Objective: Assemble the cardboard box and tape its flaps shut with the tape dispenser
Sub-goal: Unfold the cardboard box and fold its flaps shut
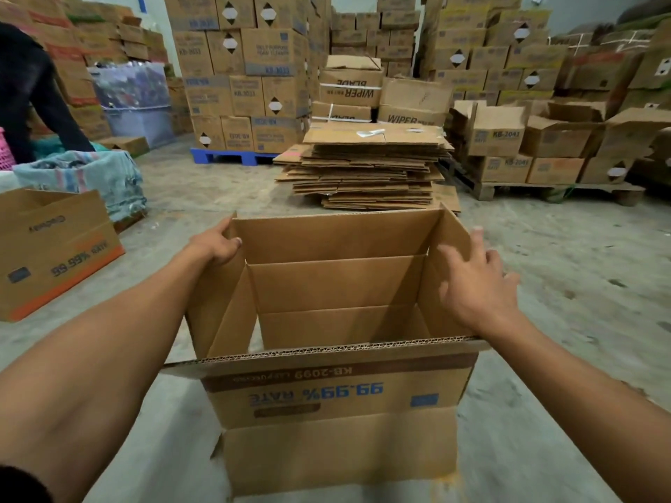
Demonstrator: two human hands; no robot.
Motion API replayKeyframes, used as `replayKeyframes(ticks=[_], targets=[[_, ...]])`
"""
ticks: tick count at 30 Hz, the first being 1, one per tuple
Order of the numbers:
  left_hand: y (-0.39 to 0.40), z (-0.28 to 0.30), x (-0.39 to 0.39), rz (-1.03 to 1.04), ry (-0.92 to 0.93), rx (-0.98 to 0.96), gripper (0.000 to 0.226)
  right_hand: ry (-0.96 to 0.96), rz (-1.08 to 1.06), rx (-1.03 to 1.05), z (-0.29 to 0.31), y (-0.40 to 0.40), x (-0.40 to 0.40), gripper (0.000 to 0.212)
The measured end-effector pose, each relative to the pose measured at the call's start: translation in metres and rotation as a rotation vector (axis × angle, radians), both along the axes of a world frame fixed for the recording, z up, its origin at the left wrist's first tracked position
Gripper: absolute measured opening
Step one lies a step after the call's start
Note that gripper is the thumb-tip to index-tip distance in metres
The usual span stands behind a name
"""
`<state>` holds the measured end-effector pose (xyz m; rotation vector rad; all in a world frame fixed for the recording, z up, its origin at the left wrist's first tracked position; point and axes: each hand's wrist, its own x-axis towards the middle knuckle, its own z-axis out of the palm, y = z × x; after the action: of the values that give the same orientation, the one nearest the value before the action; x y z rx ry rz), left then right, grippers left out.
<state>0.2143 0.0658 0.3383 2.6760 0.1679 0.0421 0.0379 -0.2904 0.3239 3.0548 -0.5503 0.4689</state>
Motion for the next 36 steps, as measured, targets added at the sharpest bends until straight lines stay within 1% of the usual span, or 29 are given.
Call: replayKeyframes(ticks=[3, 4, 5, 7, 9, 12, 14, 15, 16, 18, 19, 20, 22, 23, 24, 25, 27, 30, 33, 34, 36], targets=[[-0.009, -0.002, -0.002, 0.007, 0.01, -0.036, 0.065, -0.209, -0.107, 0.304, 0.011, -0.017, -0.002, 0.068], [-0.012, -0.002, -0.004, 0.011, 0.011, -0.046, 0.066, -0.225, -0.124, 0.359, 0.013, -0.021, -0.004, 0.066], [-0.012, -0.003, -0.003, 0.016, 0.01, -0.061, 0.067, -0.21, -0.121, 0.368, 0.014, -0.022, -0.006, 0.062], [-0.012, -0.004, -0.001, 0.028, 0.025, -0.084, 0.068, -0.167, -0.101, 0.304, 0.011, -0.024, -0.014, 0.053], [-0.014, -0.002, 0.0, 0.005, 0.04, -0.075, 0.068, -0.089, -0.107, 0.229, 0.01, -0.028, -0.022, 0.053], [-0.025, 0.001, -0.002, -0.05, 0.056, -0.064, 0.068, 0.142, -0.135, 0.032, 0.023, -0.033, -0.03, 0.041], [-0.035, 0.0, -0.003, -0.07, 0.051, -0.001, 0.071, 0.239, -0.159, -0.083, 0.032, -0.031, -0.03, 0.039], [-0.039, -0.001, -0.003, -0.067, 0.032, 0.046, 0.073, 0.269, -0.171, -0.111, 0.034, -0.03, -0.027, 0.044], [-0.041, -0.002, -0.003, -0.056, 0.015, 0.087, 0.073, 0.316, -0.178, -0.126, 0.033, -0.031, -0.024, 0.054], [-0.041, -0.007, -0.006, -0.035, -0.021, 0.144, 0.071, 0.414, -0.17, -0.082, 0.024, -0.032, -0.017, 0.08], [-0.04, -0.01, -0.006, -0.031, -0.041, 0.174, 0.069, 0.431, -0.17, -0.072, 0.021, -0.035, -0.015, 0.085], [-0.04, -0.011, -0.008, -0.028, -0.053, 0.201, 0.068, 0.435, -0.166, -0.101, 0.021, -0.036, -0.015, 0.086], [-0.038, -0.011, -0.007, -0.023, -0.067, 0.232, 0.067, 0.395, -0.109, -0.245, 0.026, -0.038, -0.009, 0.078], [-0.038, -0.011, -0.007, -0.025, -0.074, 0.244, 0.066, 0.348, -0.056, -0.315, 0.029, -0.039, -0.003, 0.071], [-0.038, -0.011, -0.008, -0.028, -0.076, 0.252, 0.066, 0.301, -0.002, -0.341, 0.031, -0.042, 0.006, 0.063], [-0.039, -0.011, -0.009, -0.031, -0.076, 0.261, 0.066, 0.274, 0.045, -0.323, 0.035, -0.044, 0.016, 0.057], [-0.04, -0.011, -0.011, -0.033, -0.062, 0.278, 0.067, 0.256, 0.106, -0.247, 0.037, -0.052, 0.043, 0.051], [-0.038, -0.01, -0.014, -0.048, -0.057, 0.258, 0.068, 0.291, 0.133, -0.135, 0.03, -0.059, 0.084, 0.056], [-0.037, -0.006, -0.016, -0.088, -0.051, 0.2, 0.066, 0.346, 0.104, 0.042, 0.021, -0.059, 0.119, 0.065], [-0.038, -0.006, -0.017, -0.09, -0.046, 0.194, 0.066, 0.356, 0.09, 0.077, 0.019, -0.06, 0.128, 0.066], [-0.037, -0.006, -0.017, -0.087, -0.04, 0.207, 0.066, 0.354, 0.069, 0.07, 0.018, -0.062, 0.141, 0.066]])
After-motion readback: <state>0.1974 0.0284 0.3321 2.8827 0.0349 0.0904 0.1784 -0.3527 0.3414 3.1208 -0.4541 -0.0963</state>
